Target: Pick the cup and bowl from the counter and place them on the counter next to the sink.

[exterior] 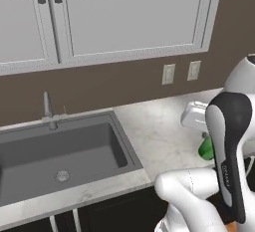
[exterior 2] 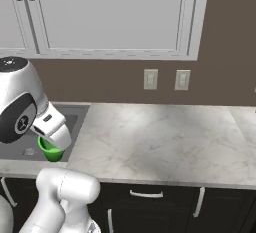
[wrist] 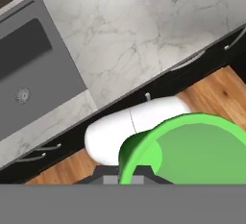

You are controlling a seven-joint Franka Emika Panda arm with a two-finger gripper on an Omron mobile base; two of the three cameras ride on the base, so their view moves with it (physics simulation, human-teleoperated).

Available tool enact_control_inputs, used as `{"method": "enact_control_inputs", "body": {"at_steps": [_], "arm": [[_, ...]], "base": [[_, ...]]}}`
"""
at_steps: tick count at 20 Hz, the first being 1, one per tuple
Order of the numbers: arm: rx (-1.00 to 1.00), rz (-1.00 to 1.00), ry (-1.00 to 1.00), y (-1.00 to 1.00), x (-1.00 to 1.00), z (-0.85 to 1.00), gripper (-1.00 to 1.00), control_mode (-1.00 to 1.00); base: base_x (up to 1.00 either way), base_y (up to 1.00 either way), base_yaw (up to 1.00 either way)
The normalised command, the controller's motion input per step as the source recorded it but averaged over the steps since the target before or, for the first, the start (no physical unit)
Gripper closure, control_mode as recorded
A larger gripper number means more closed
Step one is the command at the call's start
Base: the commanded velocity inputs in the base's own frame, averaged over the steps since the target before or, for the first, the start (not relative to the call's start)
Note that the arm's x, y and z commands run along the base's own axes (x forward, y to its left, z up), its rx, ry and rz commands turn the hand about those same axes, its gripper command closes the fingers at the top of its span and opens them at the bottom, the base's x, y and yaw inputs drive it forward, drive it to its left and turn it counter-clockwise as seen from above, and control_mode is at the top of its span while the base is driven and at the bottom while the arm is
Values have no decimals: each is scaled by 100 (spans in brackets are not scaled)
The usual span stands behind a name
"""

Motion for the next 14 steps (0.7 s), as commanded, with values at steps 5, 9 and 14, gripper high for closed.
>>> {"method": "enact_control_inputs", "body": {"at_steps": [5,9,14], "arm": [[0,1,0,0,18,-2,100,-100],[-5,0,0,0,33,-7,100,-100],[-1,0,-3,0,46,-21,100,-100]], "base": [[0,0,0],[0,0,0],[0,0,0]]}}
